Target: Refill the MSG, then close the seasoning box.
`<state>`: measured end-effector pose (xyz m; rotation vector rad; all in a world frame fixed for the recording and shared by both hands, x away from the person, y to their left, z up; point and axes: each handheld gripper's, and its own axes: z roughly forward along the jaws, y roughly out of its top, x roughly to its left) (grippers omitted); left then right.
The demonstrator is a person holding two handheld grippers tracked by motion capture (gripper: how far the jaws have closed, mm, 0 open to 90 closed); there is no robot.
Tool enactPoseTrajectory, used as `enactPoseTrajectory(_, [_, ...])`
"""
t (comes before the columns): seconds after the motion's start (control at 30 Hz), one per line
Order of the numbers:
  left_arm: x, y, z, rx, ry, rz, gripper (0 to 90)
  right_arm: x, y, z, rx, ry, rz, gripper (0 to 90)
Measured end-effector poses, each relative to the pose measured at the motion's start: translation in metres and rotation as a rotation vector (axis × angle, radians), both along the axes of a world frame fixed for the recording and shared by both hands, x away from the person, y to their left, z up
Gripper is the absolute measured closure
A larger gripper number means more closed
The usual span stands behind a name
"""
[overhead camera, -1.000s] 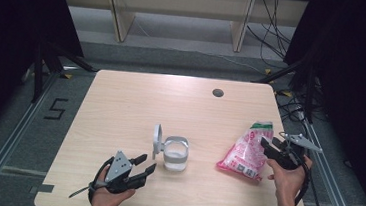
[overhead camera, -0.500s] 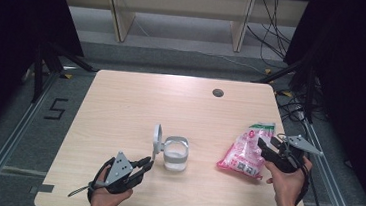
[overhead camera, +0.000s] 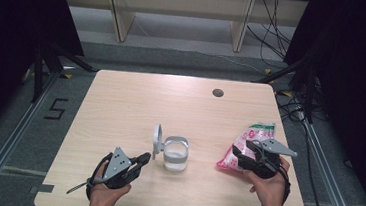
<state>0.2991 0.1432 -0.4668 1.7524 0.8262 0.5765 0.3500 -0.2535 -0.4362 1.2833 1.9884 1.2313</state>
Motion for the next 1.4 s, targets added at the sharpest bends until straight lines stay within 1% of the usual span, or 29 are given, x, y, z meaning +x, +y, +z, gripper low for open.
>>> enactPoseTrajectory(0.03, [0.001,0.000,0.001,-0.004,0.001,0.001,88.4,0.000,0.002,-0.001,-0.018,-0.005,0.022,44.0])
enactPoseTrajectory(0.07, [0.002,0.000,0.002,-0.001,0.004,0.003,88.8,-0.002,0.005,-0.001,0.001,0.010,0.022,43.8])
enactPoseTrajectory(0.1, [0.003,-0.001,0.002,-0.002,-0.003,0.006,88.8,-0.001,0.006,-0.002,-0.016,0.006,0.047,43.7])
enactPoseTrajectory(0.13, [0.003,-0.001,0.002,0.005,-0.015,0.013,88.8,-0.004,0.011,-0.002,-0.001,0.029,0.047,43.7])
enactPoseTrajectory(0.17, [0.004,-0.001,0.003,0.024,-0.032,0.010,88.9,-0.003,0.012,-0.003,-0.016,0.012,0.062,43.6])
enactPoseTrajectory(0.2, [0.005,-0.001,0.003,0.018,-0.031,0.012,89.0,-0.004,0.014,-0.004,-0.024,0.025,0.074,43.5])
enactPoseTrajectory(0.23, [0.006,-0.002,0.003,0.009,-0.033,0.004,89.1,-0.003,0.015,-0.005,-0.019,0.008,0.102,43.5])
enactPoseTrajectory(0.33, [0.009,-0.002,0.002,0.056,-0.037,-0.003,89.3,-0.004,0.017,-0.007,-0.053,0.014,0.099,43.5])
enactPoseTrajectory(0.37, [0.008,-0.004,0.002,0.031,-0.019,0.010,89.4,-0.005,0.018,-0.008,-0.042,0.020,0.099,43.5])
enactPoseTrajectory(0.4, [0.009,-0.004,0.001,0.027,-0.025,0.008,89.4,-0.005,0.018,-0.009,-0.041,0.012,0.098,43.5])
enactPoseTrajectory(0.53, [0.013,-0.002,0.003,0.031,-0.030,0.003,89.4,-0.009,0.022,-0.010,-0.037,0.027,0.104,43.7])
enactPoseTrajectory(0.6, [0.013,-0.002,0.004,0.027,-0.030,0.014,89.4,-0.009,0.024,-0.011,-0.040,0.017,0.115,43.7])
enactPoseTrajectory(0.63, [0.013,-0.002,0.005,0.023,-0.028,0.017,89.4,-0.011,0.025,-0.011,-0.023,0.039,0.116,43.8])
enactPoseTrajectory(0.67, [0.013,-0.001,0.006,0.035,-0.035,0.013,89.4,-0.012,0.027,-0.012,-0.025,0.037,0.111,43.8])
enactPoseTrajectory(0.73, [0.014,-0.001,0.007,0.017,-0.026,0.015,89.3,-0.014,0.028,-0.012,-0.034,0.048,0.113,43.7])
enactPoseTrajectory(0.8, [0.017,0.000,0.007,0.005,-0.016,0.008,89.4,-0.013,0.028,-0.014,-0.033,0.033,0.137,43.6])
enactPoseTrajectory(0.83, [0.018,0.000,0.006,-0.008,-0.013,0.009,89.4,-0.015,0.030,-0.014,-0.030,0.044,0.121,43.4])
enactPoseTrajectory(0.87, [0.018,0.000,0.007,-0.005,-0.017,0.011,89.4,-0.014,0.030,-0.015,-0.032,0.038,0.146,43.2])
enactPoseTrajectory(0.93, [0.018,0.001,0.008,0.004,-0.020,0.012,89.4,-0.015,0.031,-0.016,-0.054,0.039,0.144,42.9])
enactPoseTrajectory(0.97, [0.018,0.001,0.008,0.007,-0.025,0.010,89.4,-0.016,0.032,-0.017,-0.050,0.035,0.140,42.8])
enactPoseTrajectory(1.0, [0.018,0.001,0.008,0.002,-0.022,0.011,89.4,-0.020,0.034,-0.016,-0.014,0.066,0.139,42.7])
enactPoseTrajectory(1.03, [0.018,0.001,0.009,0.005,-0.022,0.011,89.4,-0.017,0.033,-0.018,-0.056,0.037,0.145,42.5])
enactPoseTrajectory(1.13, [0.019,-0.001,0.010,0.010,-0.027,0.008,89.4,-0.020,0.034,-0.019,-0.038,0.048,0.153,42.4])
enactPoseTrajectory(1.2, [0.020,-0.001,0.012,0.013,-0.027,0.005,89.4,-0.021,0.034,-0.020,-0.063,0.050,0.154,42.3])
enactPoseTrajectory(1.23, [0.020,-0.002,0.012,0.012,-0.032,0.006,89.4,-0.024,0.035,-0.020,-0.044,0.075,0.138,42.3])
enactPoseTrajectory(1.27, [0.020,-0.003,0.012,0.002,-0.027,0.011,89.4,-0.022,0.034,-0.021,-0.060,0.045,0.152,42.3])
enactPoseTrajectory(1.33, [0.022,-0.005,0.012,-0.001,-0.035,0.001,89.4,-0.024,0.035,-0.021,-0.032,0.056,0.161,42.3])
enactPoseTrajectory(1.37, [0.021,-0.005,0.012,0.002,-0.028,0.009,89.4,-0.022,0.033,-0.021,-0.066,0.043,0.159,42.3])
enactPoseTrajectory(1.4, [0.022,-0.006,0.012,0.008,-0.035,0.001,89.4,-0.022,0.032,-0.021,-0.073,0.036,0.159,42.3])
